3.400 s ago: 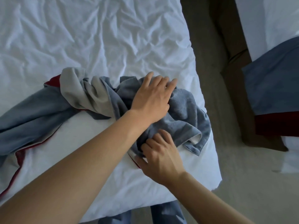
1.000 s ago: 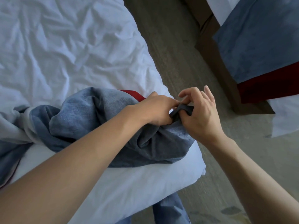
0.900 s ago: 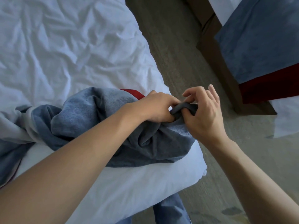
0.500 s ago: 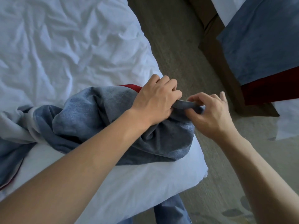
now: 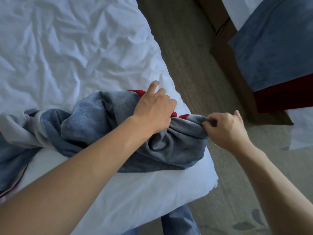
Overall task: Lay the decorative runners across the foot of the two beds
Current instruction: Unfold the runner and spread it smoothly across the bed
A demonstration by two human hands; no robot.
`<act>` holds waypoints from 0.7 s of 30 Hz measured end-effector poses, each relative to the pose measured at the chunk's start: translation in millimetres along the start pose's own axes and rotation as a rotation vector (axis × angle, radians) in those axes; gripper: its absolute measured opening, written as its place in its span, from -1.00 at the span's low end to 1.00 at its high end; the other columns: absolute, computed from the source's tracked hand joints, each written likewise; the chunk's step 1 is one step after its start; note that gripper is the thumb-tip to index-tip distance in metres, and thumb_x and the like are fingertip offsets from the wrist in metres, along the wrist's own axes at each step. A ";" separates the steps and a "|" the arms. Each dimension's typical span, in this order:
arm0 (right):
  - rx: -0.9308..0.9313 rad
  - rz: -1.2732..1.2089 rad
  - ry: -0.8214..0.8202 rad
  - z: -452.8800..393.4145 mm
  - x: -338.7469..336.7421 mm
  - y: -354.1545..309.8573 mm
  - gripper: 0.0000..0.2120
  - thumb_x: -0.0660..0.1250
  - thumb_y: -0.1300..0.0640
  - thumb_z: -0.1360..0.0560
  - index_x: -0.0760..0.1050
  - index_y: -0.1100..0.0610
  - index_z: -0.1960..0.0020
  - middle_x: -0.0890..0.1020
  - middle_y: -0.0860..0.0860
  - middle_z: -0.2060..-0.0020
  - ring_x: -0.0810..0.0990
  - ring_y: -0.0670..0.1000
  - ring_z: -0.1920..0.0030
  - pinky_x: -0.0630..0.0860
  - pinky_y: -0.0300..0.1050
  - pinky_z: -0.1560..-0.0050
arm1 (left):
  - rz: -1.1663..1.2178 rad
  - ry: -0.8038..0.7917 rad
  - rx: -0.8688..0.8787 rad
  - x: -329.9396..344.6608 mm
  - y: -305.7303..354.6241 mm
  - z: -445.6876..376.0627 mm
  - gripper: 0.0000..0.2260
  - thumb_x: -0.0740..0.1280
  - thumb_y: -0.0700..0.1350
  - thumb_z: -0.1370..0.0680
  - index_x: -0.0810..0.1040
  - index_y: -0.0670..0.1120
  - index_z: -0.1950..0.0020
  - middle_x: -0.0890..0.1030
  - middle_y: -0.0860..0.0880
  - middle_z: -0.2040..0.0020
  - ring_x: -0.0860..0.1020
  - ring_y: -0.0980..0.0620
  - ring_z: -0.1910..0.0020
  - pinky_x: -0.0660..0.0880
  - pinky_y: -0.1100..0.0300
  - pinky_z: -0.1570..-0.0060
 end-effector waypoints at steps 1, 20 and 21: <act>0.018 -0.065 -0.008 -4.3 1.5 -7.8 -0.71 0.26 -0.10 -0.51 0.52 0.01 0.32 0.54 -0.13 0.46 0.49 -0.10 0.30 0.29 0.22 -0.33 | 0.002 0.020 0.013 0.0 2.9 3.4 -0.87 0.27 0.02 -0.52 0.52 -0.01 0.05 0.60 0.01 0.15 0.50 -0.07 -0.04 0.11 -0.08 -0.43; 0.004 -0.166 0.185 -43.7 -10.5 -53.7 -0.78 0.30 -0.15 -0.50 0.56 -0.02 0.17 0.58 -0.16 0.30 0.55 0.00 0.05 -0.04 0.26 -0.54 | -0.017 -0.008 0.065 6.8 34.9 43.6 -0.66 0.16 0.10 -0.59 0.65 -0.07 0.02 0.63 -0.02 0.09 0.52 -0.08 0.02 0.28 -0.03 -0.23; -0.009 -0.125 0.199 -47.9 -11.4 -56.8 -0.75 0.32 -0.18 -0.50 0.58 -0.02 0.16 0.61 -0.13 0.28 0.55 -0.01 0.05 -0.07 0.24 -0.53 | -0.009 -0.007 0.062 7.2 35.3 43.6 -0.67 0.16 0.09 -0.59 0.65 -0.07 0.03 0.63 -0.02 0.09 0.51 -0.08 0.01 0.27 -0.02 -0.24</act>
Point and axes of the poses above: each hand's wrist, its own z-axis away from the middle knuckle, its own x-axis out of the palm, y = z × x, the point moved 3 cm from there along -z, towards the middle knuckle
